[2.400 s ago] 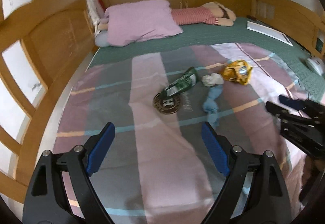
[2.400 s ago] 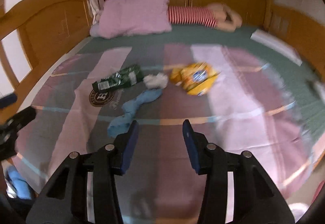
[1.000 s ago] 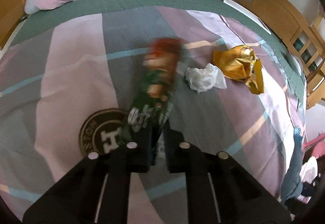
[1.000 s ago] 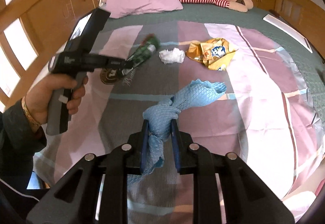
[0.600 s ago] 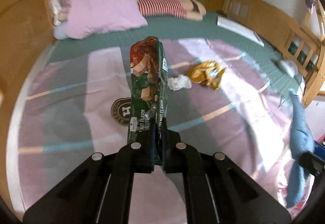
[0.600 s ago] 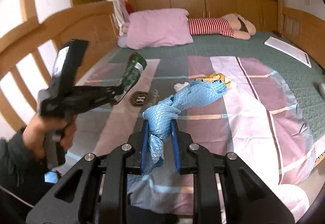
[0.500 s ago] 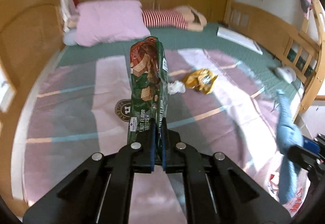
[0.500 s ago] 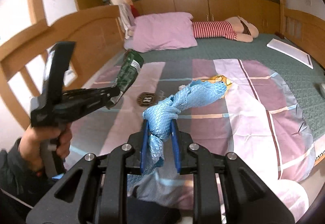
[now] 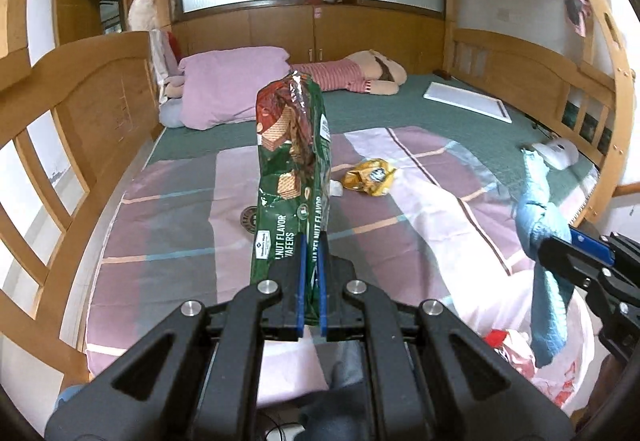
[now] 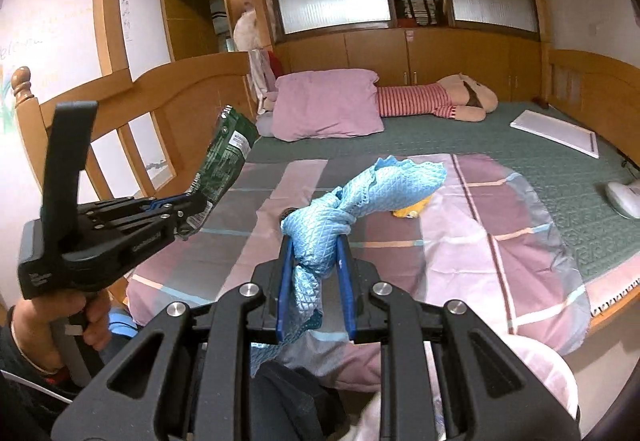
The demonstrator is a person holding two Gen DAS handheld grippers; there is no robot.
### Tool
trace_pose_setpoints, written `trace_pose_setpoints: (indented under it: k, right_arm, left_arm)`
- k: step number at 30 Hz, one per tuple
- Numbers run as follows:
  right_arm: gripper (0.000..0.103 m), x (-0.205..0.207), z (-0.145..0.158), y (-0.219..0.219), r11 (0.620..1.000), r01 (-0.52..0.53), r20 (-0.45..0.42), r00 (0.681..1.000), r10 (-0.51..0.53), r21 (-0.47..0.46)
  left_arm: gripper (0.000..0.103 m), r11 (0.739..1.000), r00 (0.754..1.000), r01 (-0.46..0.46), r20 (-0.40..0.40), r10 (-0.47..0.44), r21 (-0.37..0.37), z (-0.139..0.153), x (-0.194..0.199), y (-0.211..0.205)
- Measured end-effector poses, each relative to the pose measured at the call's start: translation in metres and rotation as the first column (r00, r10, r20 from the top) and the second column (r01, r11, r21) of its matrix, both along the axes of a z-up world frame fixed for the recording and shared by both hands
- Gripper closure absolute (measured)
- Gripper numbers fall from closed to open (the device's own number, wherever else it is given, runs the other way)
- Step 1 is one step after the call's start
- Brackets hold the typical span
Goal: Collect trash
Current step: 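Grasp the green snack bag with the left tool while the right tool grasps the blue cloth, then carry the snack bag and blue cloth over the wastebasket and open both tools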
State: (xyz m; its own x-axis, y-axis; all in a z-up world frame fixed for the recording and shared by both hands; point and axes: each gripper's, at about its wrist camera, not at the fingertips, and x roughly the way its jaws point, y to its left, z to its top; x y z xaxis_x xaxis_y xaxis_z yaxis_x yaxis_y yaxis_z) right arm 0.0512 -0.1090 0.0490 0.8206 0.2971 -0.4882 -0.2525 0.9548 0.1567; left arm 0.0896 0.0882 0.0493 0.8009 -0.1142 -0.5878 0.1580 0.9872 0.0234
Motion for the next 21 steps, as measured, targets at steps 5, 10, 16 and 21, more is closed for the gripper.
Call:
trace_pose_setpoints:
  k: [5, 10, 16, 21]
  right_arm:
    - [0.081, -0.022, -0.013, -0.021, 0.998, 0.052, -0.024, 0.998, -0.053, -0.022]
    - [0.081, -0.04, -0.026, -0.049, 0.991, 0.129, -0.049, 0.99, -0.131, -0.037]
    - [0.081, -0.056, -0.05, -0.082, 0.973, 0.223, -0.106, 0.968, -0.228, -0.058]
    - [0.081, -0.066, -0.08, -0.105, 0.956, 0.28, -0.18, 0.939, -0.292, -0.088]
  left_arm:
    - [0.097, 0.997, 0.997, 0.071, -0.012, -0.071, 0.012, -0.001, -0.015, -0.026]
    - [0.097, 0.987, 0.987, 0.158, -0.03, -0.158, 0.008, -0.004, -0.023, -0.056]
    - [0.097, 0.959, 0.957, 0.282, -0.074, -0.281, 0.004, -0.014, -0.031, -0.097]
    - [0.097, 0.911, 0.896, 0.413, -0.18, -0.406, 0.002, -0.042, -0.023, -0.136]
